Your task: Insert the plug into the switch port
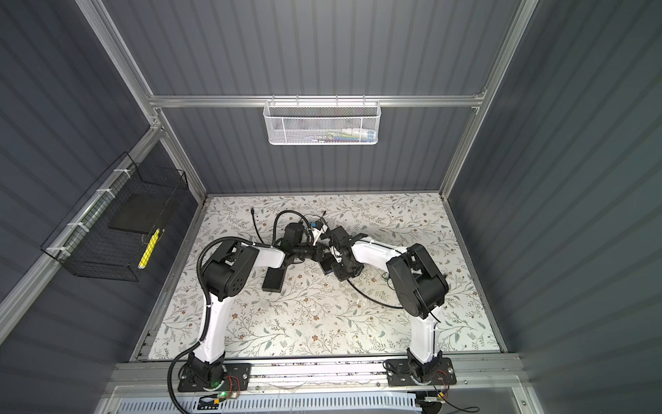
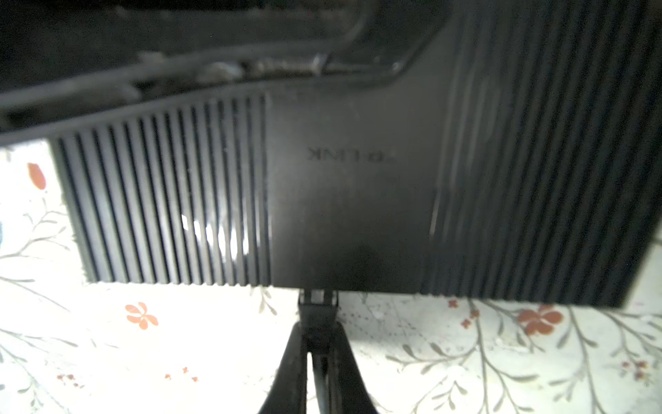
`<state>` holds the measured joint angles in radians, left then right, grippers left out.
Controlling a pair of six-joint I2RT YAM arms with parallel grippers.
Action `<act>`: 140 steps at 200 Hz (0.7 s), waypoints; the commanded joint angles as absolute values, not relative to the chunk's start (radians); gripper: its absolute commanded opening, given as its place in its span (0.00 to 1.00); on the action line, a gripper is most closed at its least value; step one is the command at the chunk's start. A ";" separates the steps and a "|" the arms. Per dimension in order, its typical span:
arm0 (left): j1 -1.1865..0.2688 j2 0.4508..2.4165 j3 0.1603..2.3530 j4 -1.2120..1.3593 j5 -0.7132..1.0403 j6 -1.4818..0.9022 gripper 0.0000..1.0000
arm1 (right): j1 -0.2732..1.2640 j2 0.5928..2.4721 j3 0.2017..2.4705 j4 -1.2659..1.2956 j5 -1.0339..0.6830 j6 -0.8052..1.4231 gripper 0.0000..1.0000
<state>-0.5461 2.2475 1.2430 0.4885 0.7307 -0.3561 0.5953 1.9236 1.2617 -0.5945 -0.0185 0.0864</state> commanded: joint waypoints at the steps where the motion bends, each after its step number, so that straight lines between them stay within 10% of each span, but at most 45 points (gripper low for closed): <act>1: -0.649 2.341 1.157 0.178 0.867 -0.372 0.25 | 0.580 1.934 1.373 -0.113 0.023 0.087 0.00; 140: -0.617 2.255 1.184 0.057 0.799 -0.351 0.26 | 0.580 1.727 1.080 -0.144 0.005 0.017 0.12</act>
<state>-0.5465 2.2097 1.2507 0.3786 0.7258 -0.3557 0.5919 1.7885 1.0676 -0.4095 -0.0227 0.0387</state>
